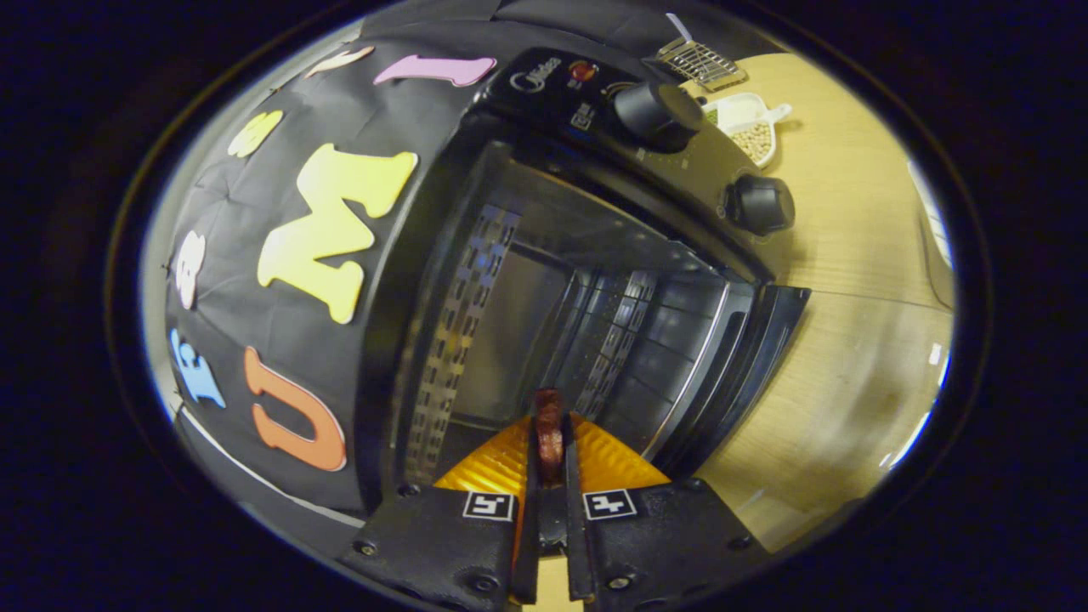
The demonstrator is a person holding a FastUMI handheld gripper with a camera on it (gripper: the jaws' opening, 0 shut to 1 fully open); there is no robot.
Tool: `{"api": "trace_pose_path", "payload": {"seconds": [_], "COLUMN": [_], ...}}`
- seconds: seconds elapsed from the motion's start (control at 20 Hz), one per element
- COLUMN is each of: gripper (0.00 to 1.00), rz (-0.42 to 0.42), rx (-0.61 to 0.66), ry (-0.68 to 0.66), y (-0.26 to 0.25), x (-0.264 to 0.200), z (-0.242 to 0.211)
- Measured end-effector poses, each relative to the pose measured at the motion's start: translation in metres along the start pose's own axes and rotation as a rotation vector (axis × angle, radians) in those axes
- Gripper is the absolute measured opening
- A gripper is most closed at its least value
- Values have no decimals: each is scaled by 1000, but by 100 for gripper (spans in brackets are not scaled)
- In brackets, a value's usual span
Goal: Open the toaster oven, put the food inside, and close the toaster oven door.
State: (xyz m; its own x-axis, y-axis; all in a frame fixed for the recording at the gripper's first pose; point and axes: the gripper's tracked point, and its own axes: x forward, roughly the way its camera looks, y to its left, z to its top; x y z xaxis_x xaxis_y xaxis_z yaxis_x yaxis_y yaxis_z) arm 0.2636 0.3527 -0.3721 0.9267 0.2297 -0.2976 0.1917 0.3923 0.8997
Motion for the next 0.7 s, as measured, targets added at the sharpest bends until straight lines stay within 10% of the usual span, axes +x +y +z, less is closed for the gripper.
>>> {"api": "trace_pose_path", "payload": {"seconds": [0.4,0.7], "gripper": [38,83], "rz": [-158,-200], "rx": [-391,-818], "ry": [2,-61], "y": [-20,-9], "x": [0,-18], "z": [5,24]}}
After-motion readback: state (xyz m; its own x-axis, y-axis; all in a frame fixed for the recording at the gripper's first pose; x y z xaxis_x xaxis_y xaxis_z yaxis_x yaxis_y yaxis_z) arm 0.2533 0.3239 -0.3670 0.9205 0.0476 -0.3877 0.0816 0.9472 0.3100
